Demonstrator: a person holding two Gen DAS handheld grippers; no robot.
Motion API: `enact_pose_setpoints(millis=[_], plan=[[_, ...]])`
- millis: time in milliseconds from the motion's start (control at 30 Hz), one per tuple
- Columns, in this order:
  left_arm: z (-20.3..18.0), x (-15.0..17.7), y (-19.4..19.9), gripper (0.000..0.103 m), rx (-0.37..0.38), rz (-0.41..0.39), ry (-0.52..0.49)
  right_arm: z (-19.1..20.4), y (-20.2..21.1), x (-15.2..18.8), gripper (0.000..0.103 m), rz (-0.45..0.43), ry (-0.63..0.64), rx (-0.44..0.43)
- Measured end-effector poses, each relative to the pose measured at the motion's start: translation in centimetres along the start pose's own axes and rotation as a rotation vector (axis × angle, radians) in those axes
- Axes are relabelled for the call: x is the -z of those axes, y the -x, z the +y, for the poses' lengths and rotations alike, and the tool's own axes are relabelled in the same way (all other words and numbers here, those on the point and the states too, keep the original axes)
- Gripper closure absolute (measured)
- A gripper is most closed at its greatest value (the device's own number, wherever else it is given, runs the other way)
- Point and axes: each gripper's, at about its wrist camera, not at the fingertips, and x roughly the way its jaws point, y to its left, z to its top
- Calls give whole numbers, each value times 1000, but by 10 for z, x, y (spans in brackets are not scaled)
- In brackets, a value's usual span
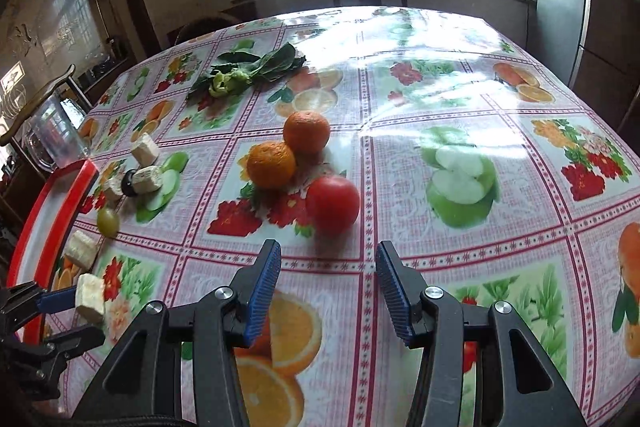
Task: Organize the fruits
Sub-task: 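Grasp a red tomato with the right gripper while the left gripper reaches a cream block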
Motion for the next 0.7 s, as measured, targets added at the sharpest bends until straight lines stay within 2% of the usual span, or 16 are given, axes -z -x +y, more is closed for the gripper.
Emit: enact_pose_setpoints(millis=[67,100,133,200,400,700], plan=[[-1,-1,-2,51,-3,-11,-4,0,-5,-9,54,-13,1,3],[-1,-1,-2,58,-9,-16,-8,0,-8,-13,54,-14,9,7],[-1,-2,-2,65,-16,-21,-10,1,-12,-16,57,-5,15,8],[1,-2,-2,68,-15,-24,-6,4,-16,-18,71,4,27,30],[6,2,2,68,5,-24,17,23,1,2,73,9,64,-17],[14,13,30,68,25,-69,61,67,45,38,73,24,72,-188]])
